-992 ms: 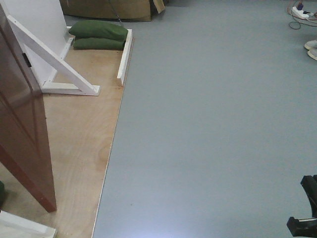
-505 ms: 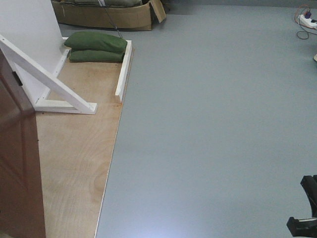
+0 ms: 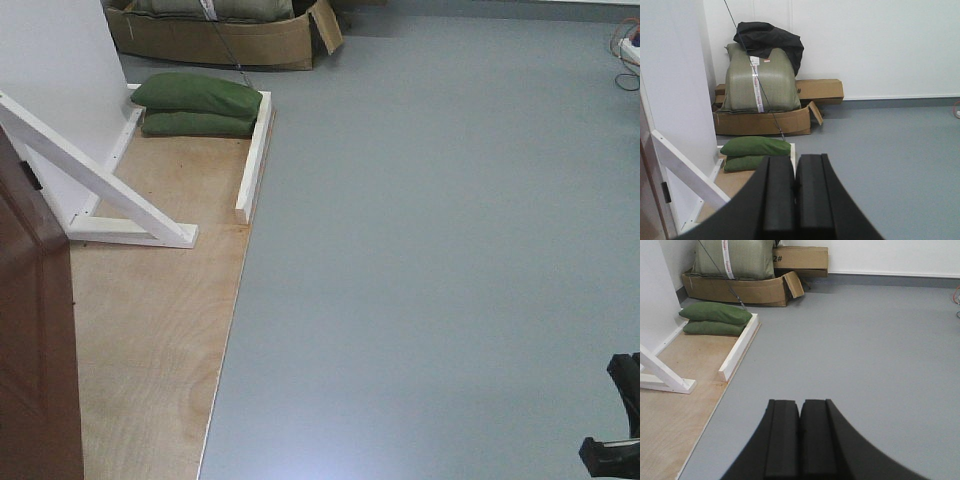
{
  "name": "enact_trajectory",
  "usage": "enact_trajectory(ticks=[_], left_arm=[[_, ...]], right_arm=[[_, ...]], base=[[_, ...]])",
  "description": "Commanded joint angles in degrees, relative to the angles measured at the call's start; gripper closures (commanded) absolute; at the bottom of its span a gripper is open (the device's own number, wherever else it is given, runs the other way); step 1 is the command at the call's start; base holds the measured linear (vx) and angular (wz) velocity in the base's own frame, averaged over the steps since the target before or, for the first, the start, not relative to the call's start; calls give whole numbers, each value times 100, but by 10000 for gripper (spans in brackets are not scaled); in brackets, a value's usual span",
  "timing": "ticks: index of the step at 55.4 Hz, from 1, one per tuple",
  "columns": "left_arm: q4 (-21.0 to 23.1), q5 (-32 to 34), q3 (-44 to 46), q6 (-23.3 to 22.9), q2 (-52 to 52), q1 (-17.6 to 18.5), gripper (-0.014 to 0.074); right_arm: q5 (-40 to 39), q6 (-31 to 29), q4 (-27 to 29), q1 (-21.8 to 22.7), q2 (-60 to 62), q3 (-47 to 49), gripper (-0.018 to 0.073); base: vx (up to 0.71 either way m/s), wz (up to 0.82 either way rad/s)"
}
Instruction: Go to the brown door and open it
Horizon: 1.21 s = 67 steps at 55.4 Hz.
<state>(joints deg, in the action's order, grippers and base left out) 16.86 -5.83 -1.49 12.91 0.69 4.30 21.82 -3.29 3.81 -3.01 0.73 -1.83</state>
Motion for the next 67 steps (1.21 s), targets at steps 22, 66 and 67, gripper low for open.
enact_trajectory(ticks=[22,66,67], left_arm=[[32,442,93,-11,64,-6,450],[443,3866,2564,271,-1370,-972,442],[489,4002,2591,301,-1396,-1002,442]], right_arm=[[-478,-45,-23,-8,32,-25,559],[-472,-45,-23,-8,32,-25,559],[-472,-45,-23,-8,32,-25,559]], base=[[2,1],[0,0],[0,0]])
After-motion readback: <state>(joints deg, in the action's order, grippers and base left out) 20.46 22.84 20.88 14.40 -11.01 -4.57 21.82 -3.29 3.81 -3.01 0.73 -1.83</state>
